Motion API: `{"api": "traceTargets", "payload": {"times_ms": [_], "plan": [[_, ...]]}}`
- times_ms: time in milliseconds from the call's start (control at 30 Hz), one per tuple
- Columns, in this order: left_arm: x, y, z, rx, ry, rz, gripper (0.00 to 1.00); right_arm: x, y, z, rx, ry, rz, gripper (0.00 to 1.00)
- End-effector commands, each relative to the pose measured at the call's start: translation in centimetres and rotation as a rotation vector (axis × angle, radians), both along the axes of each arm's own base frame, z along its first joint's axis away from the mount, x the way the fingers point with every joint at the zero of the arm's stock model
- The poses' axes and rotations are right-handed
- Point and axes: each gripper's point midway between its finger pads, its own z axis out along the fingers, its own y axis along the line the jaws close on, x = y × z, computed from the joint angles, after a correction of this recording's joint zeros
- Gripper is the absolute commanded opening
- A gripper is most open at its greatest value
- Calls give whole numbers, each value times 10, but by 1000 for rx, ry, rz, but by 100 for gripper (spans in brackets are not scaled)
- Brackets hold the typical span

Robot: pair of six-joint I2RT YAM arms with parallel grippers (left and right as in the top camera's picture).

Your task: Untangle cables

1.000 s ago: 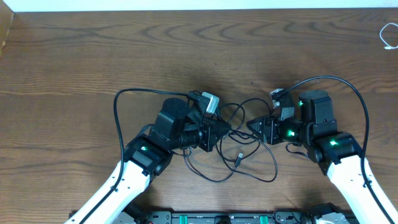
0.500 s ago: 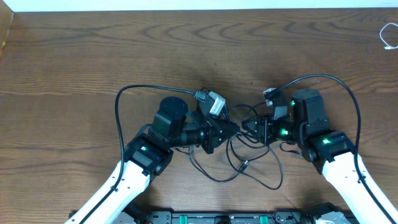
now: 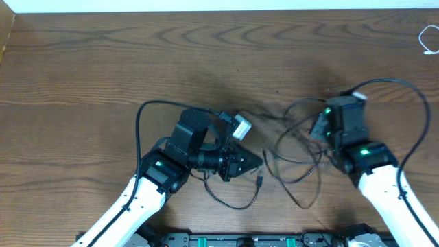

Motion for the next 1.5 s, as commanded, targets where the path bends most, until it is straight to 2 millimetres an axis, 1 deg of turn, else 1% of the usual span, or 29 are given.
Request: {"api": "traceTargets", "payload": {"times_ms": [0, 133, 200, 267, 333, 367, 433, 467, 500, 533, 600, 633, 667, 700, 767, 833, 900, 967, 1000, 1033, 1067, 1100, 1167, 1200, 1233, 1267, 1300, 1400, 1467], "plan": [[15, 17, -25, 154, -21, 123, 8, 18, -34, 48, -32, -109, -112, 1], [24, 42, -55, 331, 3, 242, 8, 22, -55, 70, -8, -129, -158, 1], [28, 55, -66, 411, 5, 296, 8, 26, -60, 79, 37, -148, -160, 1], [31, 65, -73, 465, 10, 341, 8, 30, -51, 84, 111, -155, -98, 1], [33, 65, -73, 465, 7, 355, 8, 34, -19, 92, 190, -176, 112, 1], [35, 64, -71, 455, 9, 364, 13, 35, -5, 97, 217, -193, 203, 1], [40, 61, -67, 429, 12, 388, 47, 34, 29, 114, 291, -255, 418, 1], [42, 59, -65, 416, 8, 395, 57, 32, 45, 125, 331, -295, 518, 1], [45, 57, -62, 405, -3, 398, 69, 30, 58, 136, 374, -336, 602, 1], [46, 56, -60, 396, -12, 400, 80, 25, 74, 153, 429, -394, 702, 1], [49, 55, -58, 386, -22, 402, 88, 16, 96, 188, 509, -515, 872, 1], [49, 55, -58, 386, -22, 402, 89, 9, 105, 212, 556, -593, 959, 1], [49, 55, -58, 386, -22, 402, 90, 5, 109, 230, 581, -648, 1007, 1], [49, 55, -58, 386, -22, 402, 90, -2, 113, 253, 599, -723, 1064, 1], [49, 55, -58, 386, -22, 402, 90, -10, 116, 280, 585, -829, 1131, 1], [49, 55, -58, 386, -22, 402, 91, -13, 116, 293, 549, -899, 1154, 1], [49, 55, -58, 385, -23, 402, 91, -2, 109, 298, 528, -933, 1078, 1], [49, 55, -58, 384, -23, 403, 91, 17, 97, 298, 513, -947, 945, 1], [49, 54, -57, 383, -24, 403, 91, 26, 91, 294, 504, -940, 880, 1], [49, 54, -57, 382, -25, 403, 91, 36, 87, 282, 481, -905, 832, 1], [50, 54, -57, 379, -27, 404, 91, 45, 86, 261, 455, -840, 792, 1], [51, 53, -56, 374, -27, 408, 91, 52, 83, 235, 422, -754, 748, 1], [53, 52, -54, 360, -16, 424, 91, 68, 70, 176, 282, -566, 623, 1], [53, 52, -53, 357, -19, 425, 91, 74, 61, 155, 225, -499, 545, 1], [54, 51, -52, 353, -23, 426, 92, 77, 55, 142, 186, -454, 487, 1], [55, 50, -51, 347, -29, 427, 92, 78, 57, 139, 178, -448, 485, 1], [56, 50, -50, 344, -31, 428, 92, 78, 63, 146, 188, -471, 510, 1], [59, 48, -47, 328, -36, 437, 92, 69, 88, 204, 273, -659, 664, 1], [62, 46, -42, 299, -15, 465, 92, 60, 98, 230, 319, -740, 722, 1]]}}
